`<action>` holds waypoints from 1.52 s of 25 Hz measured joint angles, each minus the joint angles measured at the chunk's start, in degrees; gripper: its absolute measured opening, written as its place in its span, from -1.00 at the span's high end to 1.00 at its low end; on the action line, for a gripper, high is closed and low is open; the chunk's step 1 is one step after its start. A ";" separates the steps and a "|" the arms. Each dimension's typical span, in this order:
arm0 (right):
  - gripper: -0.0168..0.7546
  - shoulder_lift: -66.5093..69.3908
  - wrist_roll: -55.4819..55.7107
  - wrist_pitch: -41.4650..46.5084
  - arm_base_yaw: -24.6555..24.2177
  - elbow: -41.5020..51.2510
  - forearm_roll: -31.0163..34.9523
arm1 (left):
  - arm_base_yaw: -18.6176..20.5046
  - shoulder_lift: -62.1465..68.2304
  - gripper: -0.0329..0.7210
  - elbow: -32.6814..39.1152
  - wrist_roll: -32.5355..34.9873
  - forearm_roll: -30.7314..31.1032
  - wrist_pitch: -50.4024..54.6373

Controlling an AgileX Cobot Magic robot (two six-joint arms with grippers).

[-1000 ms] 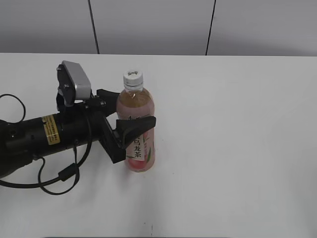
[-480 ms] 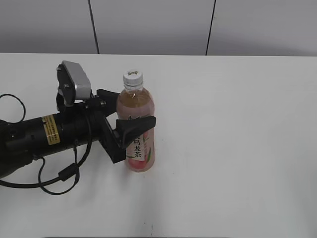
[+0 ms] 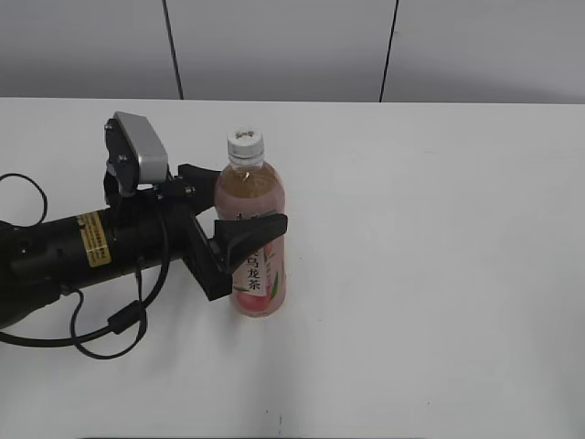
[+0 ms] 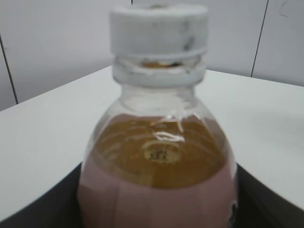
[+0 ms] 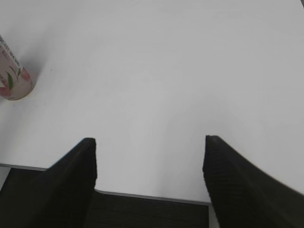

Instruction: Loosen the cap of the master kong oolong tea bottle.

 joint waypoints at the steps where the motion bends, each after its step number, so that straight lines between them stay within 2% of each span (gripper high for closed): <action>1: -0.42 0.00 0.00 0.00 0.00 0.00 -0.06 | 0.00 0.00 -0.31 0.00 0.00 0.00 0.00; 8: -0.26 1.98 0.00 -2.69 0.00 -1.32 -6.65 | 0.00 0.00 -0.31 0.00 0.00 -0.07 0.00; 14: -0.22 17.16 0.00 -14.62 0.00 -1.92 -6.65 | 0.00 0.00 -0.31 0.00 0.00 -0.07 0.05; 17: -0.21 27.09 -0.27 -21.96 0.00 -3.95 -3.86 | 0.00 0.00 -0.31 0.00 0.00 -0.07 0.05; 22: -0.21 45.15 -6.50 -24.23 0.00 -13.02 1.92 | 0.00 0.00 -0.31 0.00 0.00 -0.14 0.05; 29: -0.21 66.11 -20.57 -16.99 0.00 -31.75 18.28 | 0.00 0.00 -0.31 0.00 -0.02 -0.26 -0.01; 34: -0.21 75.28 -23.71 -13.80 1.60 -42.24 21.40 | 0.00 0.00 -0.31 0.00 -0.02 -0.26 -0.01; 38: -0.21 80.58 -26.32 -13.45 6.44 -46.75 21.47 | 0.00 0.00 -0.31 0.00 -0.02 0.22 -0.01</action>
